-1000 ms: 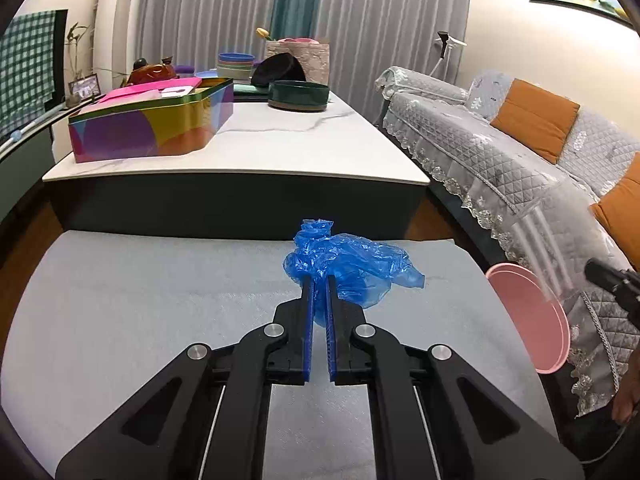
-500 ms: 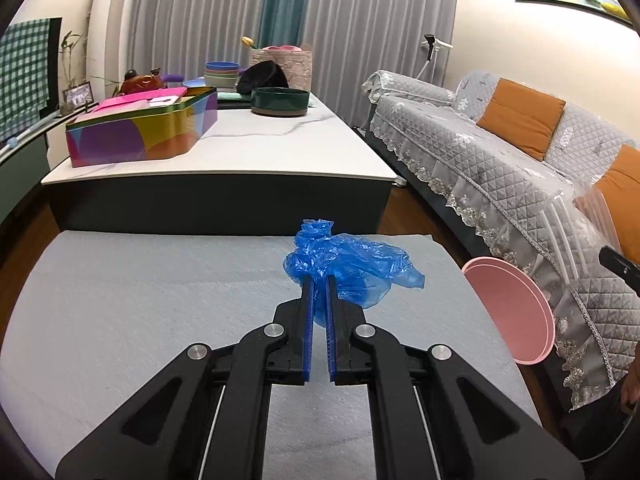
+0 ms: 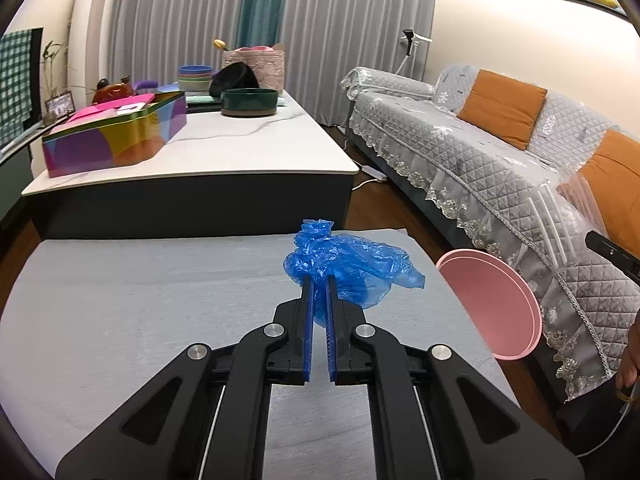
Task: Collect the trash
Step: 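Carry the blue bag and clear straw packet over the pink bin with both tools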
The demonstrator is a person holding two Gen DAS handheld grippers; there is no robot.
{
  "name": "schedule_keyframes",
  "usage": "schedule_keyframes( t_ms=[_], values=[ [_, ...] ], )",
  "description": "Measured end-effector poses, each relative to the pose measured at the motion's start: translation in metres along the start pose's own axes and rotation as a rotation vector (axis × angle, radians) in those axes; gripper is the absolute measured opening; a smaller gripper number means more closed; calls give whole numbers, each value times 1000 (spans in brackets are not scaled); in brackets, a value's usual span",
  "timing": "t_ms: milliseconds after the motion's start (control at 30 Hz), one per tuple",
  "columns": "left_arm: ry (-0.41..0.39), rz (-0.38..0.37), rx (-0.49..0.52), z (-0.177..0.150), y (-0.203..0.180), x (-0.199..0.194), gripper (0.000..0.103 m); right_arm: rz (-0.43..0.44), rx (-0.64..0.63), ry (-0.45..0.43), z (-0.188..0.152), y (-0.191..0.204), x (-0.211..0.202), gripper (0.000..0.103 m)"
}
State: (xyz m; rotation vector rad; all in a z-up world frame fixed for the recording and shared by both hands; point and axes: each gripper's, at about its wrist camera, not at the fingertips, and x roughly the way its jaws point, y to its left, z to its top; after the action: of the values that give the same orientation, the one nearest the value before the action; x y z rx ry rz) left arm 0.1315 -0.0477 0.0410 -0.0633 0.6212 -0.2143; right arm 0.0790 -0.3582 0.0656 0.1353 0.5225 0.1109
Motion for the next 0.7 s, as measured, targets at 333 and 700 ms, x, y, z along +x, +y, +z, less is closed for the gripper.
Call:
schedule_keyframes(
  t_ms=[333, 700],
  values=[
    [1, -40, 19, 3, -19, 13, 5, -45, 16, -15, 2, -15, -1, 3],
    [9, -76, 38, 2, -38, 25, 5, -99, 20, -31, 3, -32, -2, 3]
  ],
)
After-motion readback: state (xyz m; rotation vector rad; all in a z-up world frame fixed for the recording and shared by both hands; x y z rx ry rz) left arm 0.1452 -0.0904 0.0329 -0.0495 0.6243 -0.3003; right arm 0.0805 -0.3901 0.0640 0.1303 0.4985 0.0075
